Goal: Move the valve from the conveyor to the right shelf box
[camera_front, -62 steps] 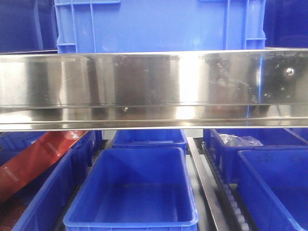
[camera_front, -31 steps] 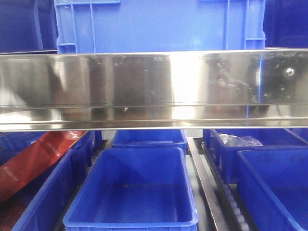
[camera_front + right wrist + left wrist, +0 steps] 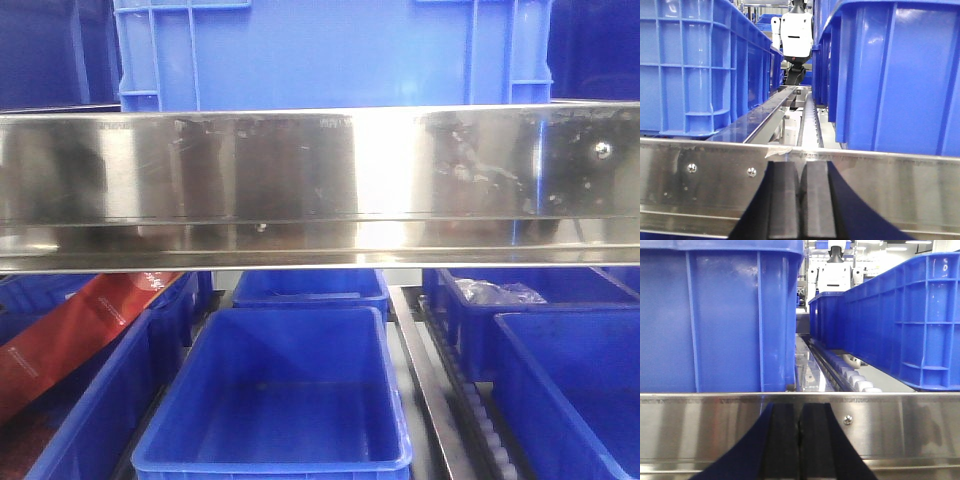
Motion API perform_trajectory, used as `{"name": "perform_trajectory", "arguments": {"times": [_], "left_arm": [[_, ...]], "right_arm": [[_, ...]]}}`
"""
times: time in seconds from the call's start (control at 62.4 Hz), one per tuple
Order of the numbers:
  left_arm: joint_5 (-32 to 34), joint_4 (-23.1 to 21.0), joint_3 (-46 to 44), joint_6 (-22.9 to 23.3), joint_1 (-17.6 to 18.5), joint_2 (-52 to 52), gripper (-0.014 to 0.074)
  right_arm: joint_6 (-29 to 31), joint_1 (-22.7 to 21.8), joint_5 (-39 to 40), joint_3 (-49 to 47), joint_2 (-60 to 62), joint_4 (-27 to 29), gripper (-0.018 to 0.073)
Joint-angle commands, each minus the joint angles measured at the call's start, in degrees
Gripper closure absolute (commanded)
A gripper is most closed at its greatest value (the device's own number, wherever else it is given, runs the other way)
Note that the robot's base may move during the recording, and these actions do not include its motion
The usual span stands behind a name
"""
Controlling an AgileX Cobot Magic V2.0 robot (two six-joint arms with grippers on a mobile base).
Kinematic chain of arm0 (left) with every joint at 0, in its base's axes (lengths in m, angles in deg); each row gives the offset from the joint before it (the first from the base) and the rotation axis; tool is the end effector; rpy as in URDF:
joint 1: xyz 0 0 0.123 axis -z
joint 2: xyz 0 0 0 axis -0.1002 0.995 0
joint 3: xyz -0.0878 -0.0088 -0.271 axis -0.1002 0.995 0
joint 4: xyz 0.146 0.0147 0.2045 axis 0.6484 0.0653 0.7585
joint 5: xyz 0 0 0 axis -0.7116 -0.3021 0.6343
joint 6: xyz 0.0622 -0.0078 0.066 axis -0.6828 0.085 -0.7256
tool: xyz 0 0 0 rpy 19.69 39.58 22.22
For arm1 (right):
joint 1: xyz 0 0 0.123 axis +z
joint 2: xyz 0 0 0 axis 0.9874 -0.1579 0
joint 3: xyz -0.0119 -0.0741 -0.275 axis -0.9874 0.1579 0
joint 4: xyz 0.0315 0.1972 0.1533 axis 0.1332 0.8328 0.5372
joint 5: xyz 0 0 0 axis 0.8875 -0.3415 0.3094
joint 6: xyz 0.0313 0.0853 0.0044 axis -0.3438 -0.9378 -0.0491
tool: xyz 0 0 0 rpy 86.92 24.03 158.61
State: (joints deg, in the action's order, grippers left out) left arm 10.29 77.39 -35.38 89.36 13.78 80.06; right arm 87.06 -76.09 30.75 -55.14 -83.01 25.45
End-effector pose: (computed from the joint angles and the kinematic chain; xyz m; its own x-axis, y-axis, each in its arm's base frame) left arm 0.0560 -0.0078 0.2146 0.1034 -0.0032 -0.9946 0.1388 0.9903 0.0112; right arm 0.0567 0.0049 0.2124 0.0672 0.0206 -0.9975 -0.0858 0.9962 0.0148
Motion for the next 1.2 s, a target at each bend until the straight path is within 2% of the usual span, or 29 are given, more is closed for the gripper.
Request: {"name": "perform_trajectory", "arguments": {"times": [0.0,0.064,0.144,1.185], "left_arm": [[0.31,-0.65,-0.04,0.70,-0.14,-0.31,0.0707],[0.31,-0.65,-0.04,0.91,-0.36,-0.31,0.0707],[-0.18,-0.65,-0.04,4.18,-1.06,-0.31,0.0707],[-0.18,0.09,-0.04,4.10,-1.58,-0.31,0.0707]], "right_arm": [[0.05,-0.40,1.20,0.12,0.49,-0.23,0.0727],[0.05,-0.40,1.20,0.12,0.49,-0.23,0.0727],[0.05,-0.40,1.20,0.12,0.49,-0.23,0.0727],[0.05,-0.40,1.20,0.12,0.49,-0.23,0.0727]]}}
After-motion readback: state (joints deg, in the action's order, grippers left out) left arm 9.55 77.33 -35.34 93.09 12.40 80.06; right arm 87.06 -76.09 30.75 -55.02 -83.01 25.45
